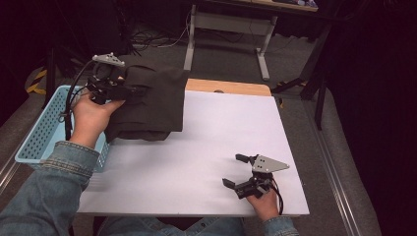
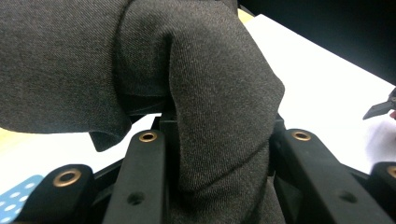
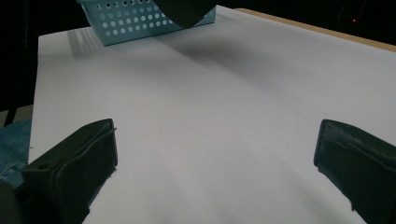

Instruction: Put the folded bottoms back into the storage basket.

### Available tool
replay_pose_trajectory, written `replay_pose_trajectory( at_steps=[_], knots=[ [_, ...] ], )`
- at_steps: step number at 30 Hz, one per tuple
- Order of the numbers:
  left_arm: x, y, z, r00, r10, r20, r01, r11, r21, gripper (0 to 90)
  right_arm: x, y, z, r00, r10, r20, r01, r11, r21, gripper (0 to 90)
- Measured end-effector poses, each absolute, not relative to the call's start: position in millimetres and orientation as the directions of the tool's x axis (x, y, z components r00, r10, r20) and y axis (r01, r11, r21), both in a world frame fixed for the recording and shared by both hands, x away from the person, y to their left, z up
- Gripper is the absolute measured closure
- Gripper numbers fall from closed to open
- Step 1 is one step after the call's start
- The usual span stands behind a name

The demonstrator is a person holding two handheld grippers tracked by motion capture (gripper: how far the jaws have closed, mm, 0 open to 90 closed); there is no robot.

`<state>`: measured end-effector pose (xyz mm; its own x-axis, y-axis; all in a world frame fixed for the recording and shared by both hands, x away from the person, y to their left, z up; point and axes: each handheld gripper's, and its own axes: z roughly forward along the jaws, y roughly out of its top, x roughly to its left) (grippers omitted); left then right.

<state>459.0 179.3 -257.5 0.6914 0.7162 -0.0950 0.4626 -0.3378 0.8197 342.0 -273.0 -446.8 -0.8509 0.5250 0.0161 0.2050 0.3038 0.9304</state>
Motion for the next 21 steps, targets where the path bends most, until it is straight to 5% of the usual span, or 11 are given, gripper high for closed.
replay_pose_trajectory(
  at_steps=[21],
  knots=[
    [447.9,230.4,-240.4,0.65,0.754,-0.089,0.477,-0.314,0.821,65.9,342.0,-272.8,-447.0,-0.85,0.527,0.015,0.206,0.306,0.929,0.4]
  ],
)
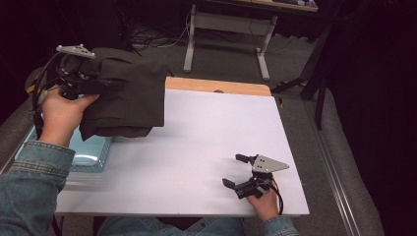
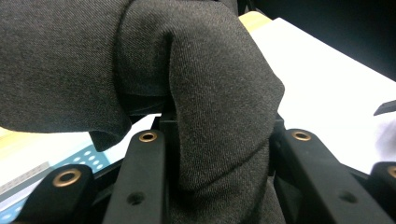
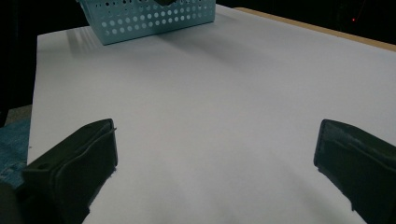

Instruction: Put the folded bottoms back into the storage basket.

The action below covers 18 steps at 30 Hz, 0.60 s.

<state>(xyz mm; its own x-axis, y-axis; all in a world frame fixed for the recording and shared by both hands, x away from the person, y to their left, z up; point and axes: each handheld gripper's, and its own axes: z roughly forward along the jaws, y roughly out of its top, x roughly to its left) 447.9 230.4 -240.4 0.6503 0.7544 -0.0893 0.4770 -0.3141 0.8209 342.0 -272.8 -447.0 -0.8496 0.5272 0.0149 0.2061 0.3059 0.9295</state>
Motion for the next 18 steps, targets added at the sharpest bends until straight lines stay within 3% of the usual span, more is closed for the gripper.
replay_pose_trajectory(
  at_steps=[18],
  knots=[
    [435.1,281.7,-238.4,0.617,0.78,-0.1,0.506,-0.296,0.81,65.7,342.1,-272.7,-447.4,-0.847,0.531,0.019,0.213,0.308,0.927,0.4]
  ],
)
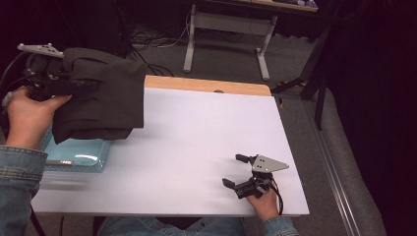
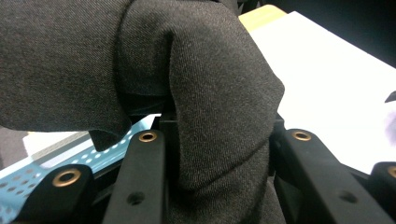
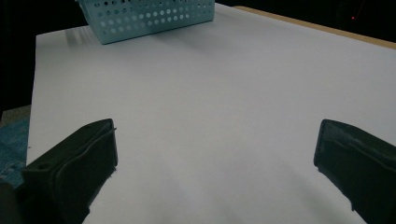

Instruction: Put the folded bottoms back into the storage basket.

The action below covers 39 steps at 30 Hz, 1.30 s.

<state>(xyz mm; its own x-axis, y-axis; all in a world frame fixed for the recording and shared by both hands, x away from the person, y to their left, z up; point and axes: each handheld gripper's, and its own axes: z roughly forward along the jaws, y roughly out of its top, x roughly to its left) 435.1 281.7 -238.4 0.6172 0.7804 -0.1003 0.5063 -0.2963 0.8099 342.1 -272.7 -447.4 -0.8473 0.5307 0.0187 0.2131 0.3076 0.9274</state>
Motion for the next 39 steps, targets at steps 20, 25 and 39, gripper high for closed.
replay_pose_trajectory(
  at_steps=[20,25,39],
  knots=[
    [422.9,328.2,-244.0,0.601,0.788,-0.131,0.551,-0.29,0.782,65.6,342.2,-271.4,-447.9,-0.846,0.533,0.016,0.215,0.314,0.925,0.4],
    [421.0,334.4,-248.7,0.599,0.79,-0.135,0.564,-0.295,0.771,65.6,342.2,-271.4,-447.9,-0.846,0.533,0.014,0.214,0.315,0.925,0.4],
    [423.3,352.9,-262.9,0.599,0.781,-0.176,0.622,-0.316,0.716,65.1,342.3,-270.1,-448.3,-0.847,0.532,0.009,0.214,0.325,0.921,0.4]
  ],
)
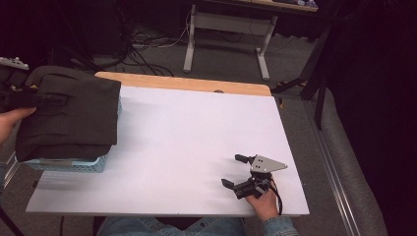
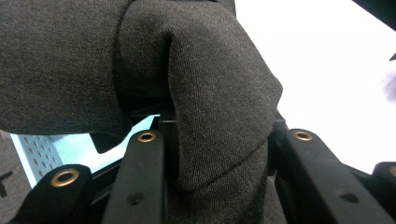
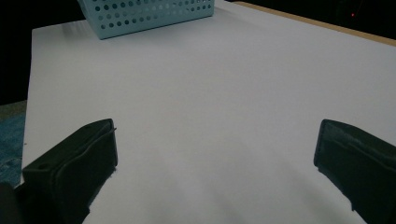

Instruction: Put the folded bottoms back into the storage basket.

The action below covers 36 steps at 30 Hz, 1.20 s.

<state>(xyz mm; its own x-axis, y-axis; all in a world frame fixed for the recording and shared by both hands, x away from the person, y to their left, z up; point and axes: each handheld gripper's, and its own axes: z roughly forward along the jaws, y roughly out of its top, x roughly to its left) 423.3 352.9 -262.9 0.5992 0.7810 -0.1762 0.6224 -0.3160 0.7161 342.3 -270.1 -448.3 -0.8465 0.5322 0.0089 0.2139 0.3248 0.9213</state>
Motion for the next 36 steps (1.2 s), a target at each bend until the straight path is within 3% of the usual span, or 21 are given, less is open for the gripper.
replay_pose_trajectory(
  at_steps=[17,36],
  knots=[
    [448.1,361.2,-286.6,0.559,0.808,-0.188,0.694,-0.331,0.639,63.4,342.0,-269.8,-448.5,-0.847,0.531,0.008,0.213,0.326,0.921,0.4],
    [468.5,385.9,-322.2,0.488,0.847,-0.212,0.735,-0.267,0.623,62.4,341.9,-269.7,-448.7,-0.848,0.53,0.007,0.213,0.328,0.921,0.4]
  ],
)
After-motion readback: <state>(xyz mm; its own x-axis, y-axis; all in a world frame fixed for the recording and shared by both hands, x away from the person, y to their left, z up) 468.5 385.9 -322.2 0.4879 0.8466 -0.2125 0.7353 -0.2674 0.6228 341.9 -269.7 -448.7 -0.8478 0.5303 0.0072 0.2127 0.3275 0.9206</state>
